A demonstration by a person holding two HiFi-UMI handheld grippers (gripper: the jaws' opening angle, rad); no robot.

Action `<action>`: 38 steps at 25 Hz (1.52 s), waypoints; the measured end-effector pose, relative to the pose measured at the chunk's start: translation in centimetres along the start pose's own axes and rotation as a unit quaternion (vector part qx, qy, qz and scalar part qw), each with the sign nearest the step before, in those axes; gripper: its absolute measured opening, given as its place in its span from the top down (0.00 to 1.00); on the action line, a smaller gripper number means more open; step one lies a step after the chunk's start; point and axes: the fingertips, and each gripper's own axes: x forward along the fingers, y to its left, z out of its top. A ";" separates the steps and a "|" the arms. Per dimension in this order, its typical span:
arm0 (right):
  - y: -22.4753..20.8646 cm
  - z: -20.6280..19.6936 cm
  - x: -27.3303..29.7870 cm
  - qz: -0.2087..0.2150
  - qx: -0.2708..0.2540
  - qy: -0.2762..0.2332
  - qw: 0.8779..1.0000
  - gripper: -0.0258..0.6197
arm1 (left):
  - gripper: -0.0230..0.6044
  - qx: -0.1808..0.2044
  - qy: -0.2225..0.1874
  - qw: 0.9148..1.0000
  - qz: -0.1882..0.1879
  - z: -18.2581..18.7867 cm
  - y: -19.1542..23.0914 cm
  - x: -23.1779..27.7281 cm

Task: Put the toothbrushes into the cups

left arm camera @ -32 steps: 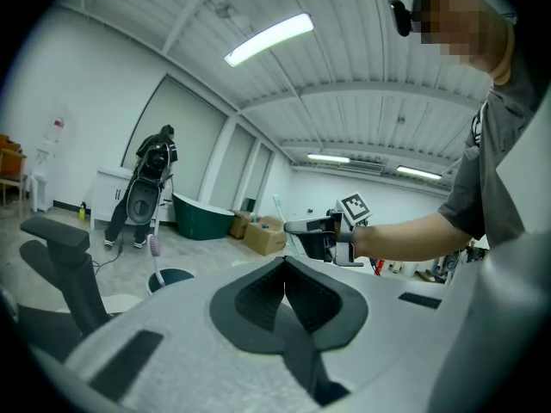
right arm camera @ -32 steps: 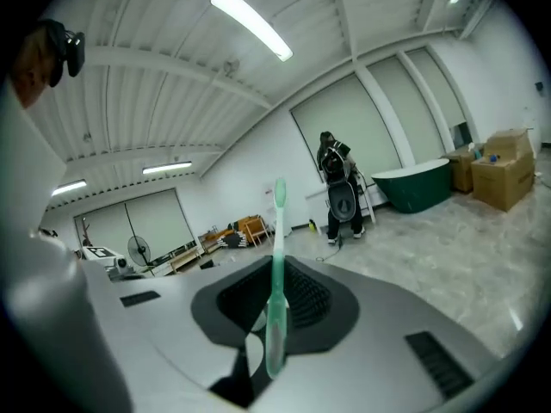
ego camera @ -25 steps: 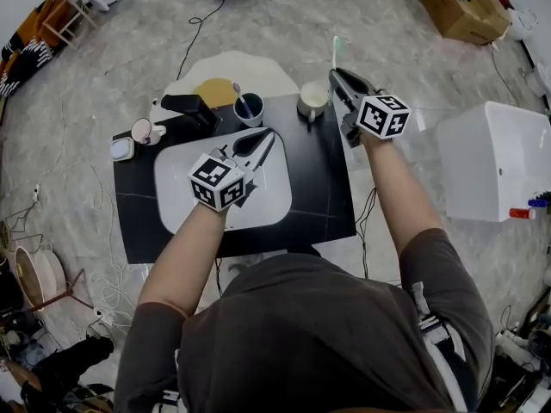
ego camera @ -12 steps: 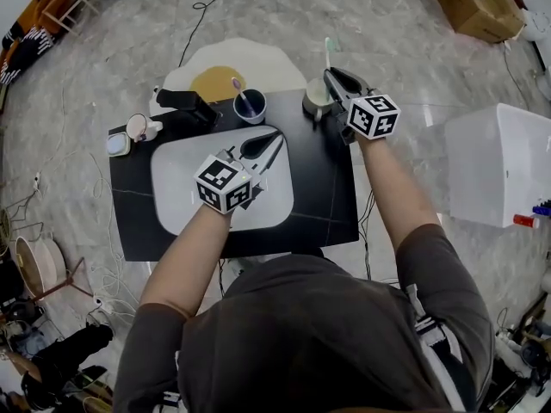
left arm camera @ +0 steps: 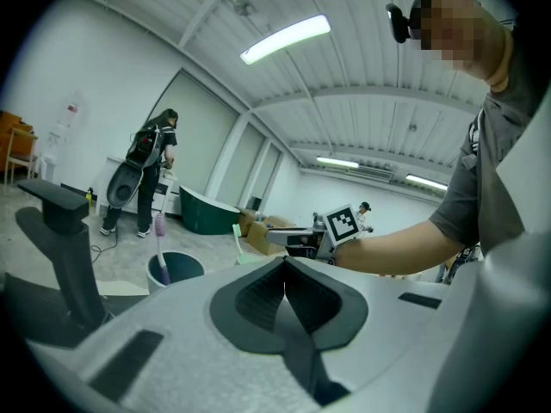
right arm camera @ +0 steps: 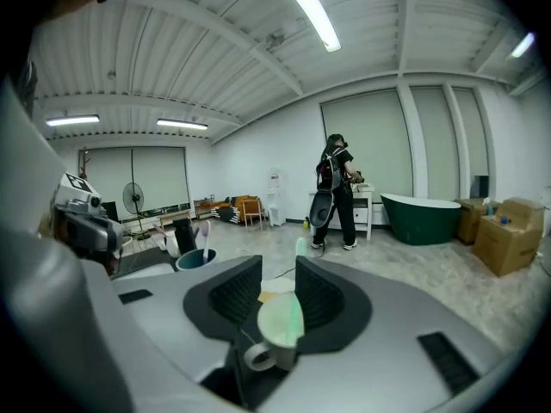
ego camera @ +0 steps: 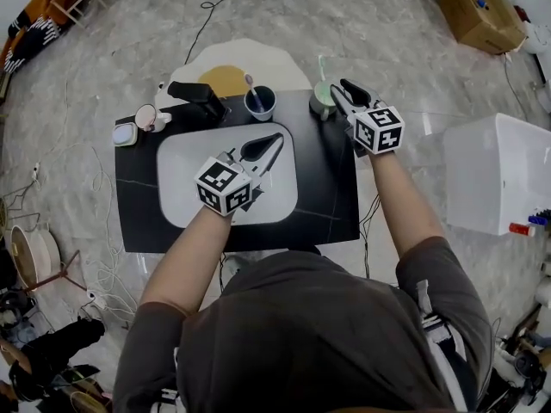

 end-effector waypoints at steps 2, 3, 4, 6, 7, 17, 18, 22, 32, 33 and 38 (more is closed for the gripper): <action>1.5 1.3 -1.6 0.011 0.000 -0.008 1.000 0.78 | 0.95 -0.001 -0.008 1.000 0.008 0.5 -0.3 -1.6; 2.3 2.0 -2.2 0.018 0.001 -0.011 1.000 0.78 | 0.95 -0.002 -0.012 1.000 0.015 0.8 -0.3 -2.6; 3.2 2.8 -2.5 0.025 0.002 -0.013 1.000 0.78 | 0.95 -0.001 -0.018 1.000 0.023 1.2 -0.1 -3.6; 5.1 4.5 -2.6 0.040 0.005 -0.019 0.999 0.79 | 0.95 0.003 -0.030 0.999 0.045 2.0 0.4 -6.1; 6.1 5.4 -2.7 0.048 0.006 -0.023 0.999 0.79 | 0.95 0.005 -0.036 0.998 0.057 2.4 0.7 -7.5; 21.7 13.1 -1.7 0.156 -0.024 -0.033 0.987 0.81 | 0.95 0.019 -0.095 0.978 0.183 6.1 2.1 -24.4; 23.5 13.6 -1.3 0.169 -0.029 -0.032 0.985 0.82 | 0.95 0.020 -0.100 0.975 0.197 6.3 2.3 -26.4; 30.8 14.8 0.3 0.222 -0.052 -0.023 0.973 0.84 | 0.95 0.020 -0.116 0.960 0.255 6.2 2.5 -33.6; 49.6 10.8 2.9 0.355 -0.113 0.025 0.928 0.89 | 0.95 -0.009 -0.136 0.916 0.376 1.5 0.7 -50.0; 51.1 10.1 3.1 0.365 -0.117 0.029 0.923 0.90 | 0.95 -0.012 -0.139 0.912 0.386 0.9 0.5 -51.2; 56.4 7.5 3.7 0.397 -0.124 0.045 0.908 0.97 | 0.95 -0.028 -0.149 0.892 0.425 -1.4 -0.7 -56.4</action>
